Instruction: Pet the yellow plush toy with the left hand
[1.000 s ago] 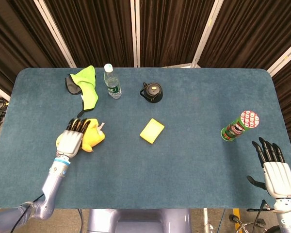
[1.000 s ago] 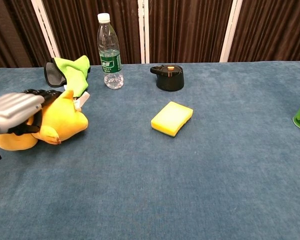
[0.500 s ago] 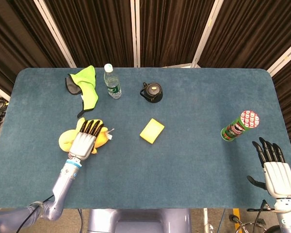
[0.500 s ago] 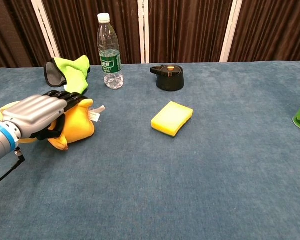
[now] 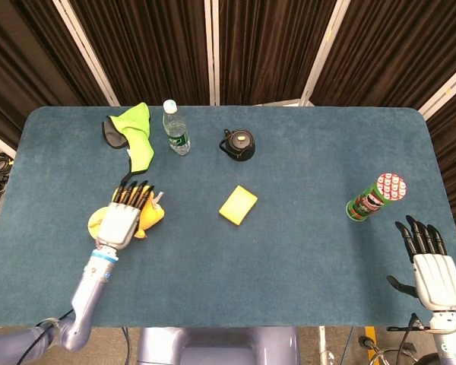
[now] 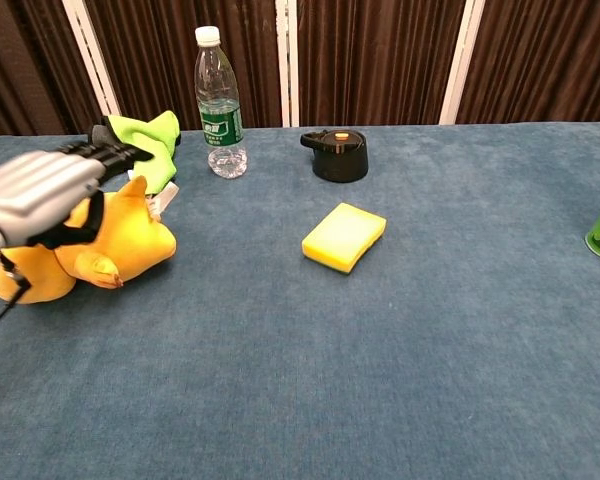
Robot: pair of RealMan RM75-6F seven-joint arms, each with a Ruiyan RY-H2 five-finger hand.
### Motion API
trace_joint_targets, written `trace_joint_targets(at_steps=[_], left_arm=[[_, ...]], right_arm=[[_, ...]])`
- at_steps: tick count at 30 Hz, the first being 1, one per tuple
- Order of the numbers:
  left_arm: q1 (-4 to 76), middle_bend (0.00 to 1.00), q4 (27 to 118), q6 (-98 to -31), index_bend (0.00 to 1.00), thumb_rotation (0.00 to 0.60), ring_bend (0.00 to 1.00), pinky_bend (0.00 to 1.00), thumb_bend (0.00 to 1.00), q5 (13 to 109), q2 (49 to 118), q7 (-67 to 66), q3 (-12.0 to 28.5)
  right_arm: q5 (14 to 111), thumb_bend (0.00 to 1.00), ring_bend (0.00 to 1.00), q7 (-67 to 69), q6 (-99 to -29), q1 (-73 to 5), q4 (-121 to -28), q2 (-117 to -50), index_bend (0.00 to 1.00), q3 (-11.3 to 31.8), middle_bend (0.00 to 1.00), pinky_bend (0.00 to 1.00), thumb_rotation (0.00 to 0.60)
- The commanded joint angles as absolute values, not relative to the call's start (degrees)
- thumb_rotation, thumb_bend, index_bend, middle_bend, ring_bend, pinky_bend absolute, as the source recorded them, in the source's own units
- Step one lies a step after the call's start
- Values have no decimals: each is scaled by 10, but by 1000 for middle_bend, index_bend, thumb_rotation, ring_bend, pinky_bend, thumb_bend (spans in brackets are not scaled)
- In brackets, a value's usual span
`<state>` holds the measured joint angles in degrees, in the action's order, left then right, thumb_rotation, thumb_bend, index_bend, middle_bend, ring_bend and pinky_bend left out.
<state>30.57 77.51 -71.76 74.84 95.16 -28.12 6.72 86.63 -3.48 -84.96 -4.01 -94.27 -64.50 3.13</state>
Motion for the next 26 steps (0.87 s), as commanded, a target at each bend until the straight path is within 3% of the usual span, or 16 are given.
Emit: trace_joint_targets(at_steps=[1, 7, 12, 20, 22, 26], left_arm=[[281, 0, 792, -756, 0, 600, 0, 0, 1000, 771, 928, -257, 57], [225, 0, 844, -835, 0, 600, 0, 0, 971, 807, 873, -249, 28], [175, 0, 885, -898, 0, 600, 0, 0, 627, 826, 829, -250, 6], [106, 0, 886, -956, 0, 600, 0, 0, 267, 825, 800, -219, -17], [97, 0, 889, -954, 0, 600, 0, 0, 214, 821, 787, -203, -19], [88, 0, 895, -960, 0, 600, 0, 0, 204, 825, 775, -185, -15]], right_arm=[[867, 20, 0, -35, -851, -40, -943, -645, 0, 31, 0, 0, 600], [865, 19, 0, -41, -851, -40, -941, -647, 0, 32, 0, 0, 600], [867, 19, 0, -54, -850, -40, -941, -651, 0, 30, 0, 0, 600], [871, 20, 0, -74, -848, -42, -940, -659, 0, 27, 0, 0, 600], [873, 19, 0, -78, -848, -43, -938, -662, 0, 28, 0, 0, 600], [873, 19, 0, -80, -848, -43, -938, -664, 0, 27, 0, 0, 600]])
